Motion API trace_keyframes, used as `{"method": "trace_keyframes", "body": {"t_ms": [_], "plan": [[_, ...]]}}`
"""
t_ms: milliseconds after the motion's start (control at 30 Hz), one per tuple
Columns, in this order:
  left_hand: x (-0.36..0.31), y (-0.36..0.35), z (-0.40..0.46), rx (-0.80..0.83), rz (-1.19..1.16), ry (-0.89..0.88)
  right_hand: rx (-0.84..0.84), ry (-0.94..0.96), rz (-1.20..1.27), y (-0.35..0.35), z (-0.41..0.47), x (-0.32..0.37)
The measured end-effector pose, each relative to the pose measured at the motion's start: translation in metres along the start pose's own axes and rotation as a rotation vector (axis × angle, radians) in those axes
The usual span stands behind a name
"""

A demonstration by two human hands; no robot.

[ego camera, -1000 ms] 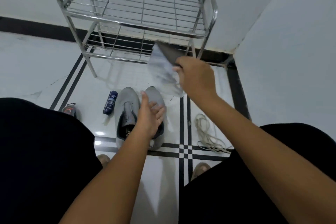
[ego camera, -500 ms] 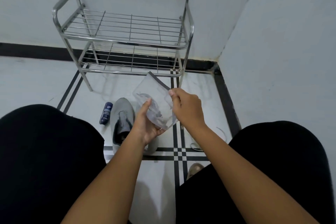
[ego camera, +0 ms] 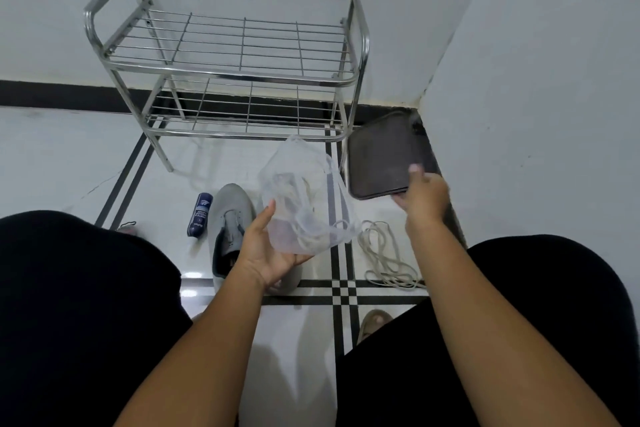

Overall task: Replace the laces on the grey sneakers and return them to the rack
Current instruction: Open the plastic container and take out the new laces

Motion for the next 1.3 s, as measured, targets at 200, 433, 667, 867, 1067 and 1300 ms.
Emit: {"method": "trace_keyframes", "body": {"t_ms": [200,433,667,867,1067,1300], "plan": [[-0.009,0.013,0.009,-0.194,0.321,-0.084,0.147,0.158,-0.326,-0.053,-0.027,-0.013],[-0.026,0.020,0.020,-0.273,0.629,-0.137,0.217,0.227,-0.445,-0.079,-0.034,-0.026],[-0.049,0.045,0.029,-0.493,0.600,-0.343,0.141,-0.306,-0.386,-0.050,0.011,-0.096],[-0.038,0.047,0.034,-0.436,0.661,-0.316,0.115,-0.623,-0.176,-0.024,-0.005,-0.159],[-0.025,0.037,0.032,-0.375,0.780,-0.246,0.096,-0.004,-0.348,-0.069,0.018,-0.063],[-0.013,0.020,0.027,-0.314,0.891,-0.082,0.922,0.557,-1.249,-0.168,-0.068,-0.063]]}}
Point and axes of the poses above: each hand's wrist, its own z-axis towards the middle knuckle, its own y-axis out of the back of the hand, x = y × z, the point moved 7 cm from there along z, towards the middle knuckle, and after that the axes turned 9 degrees about -z, right-handed, at the moved point
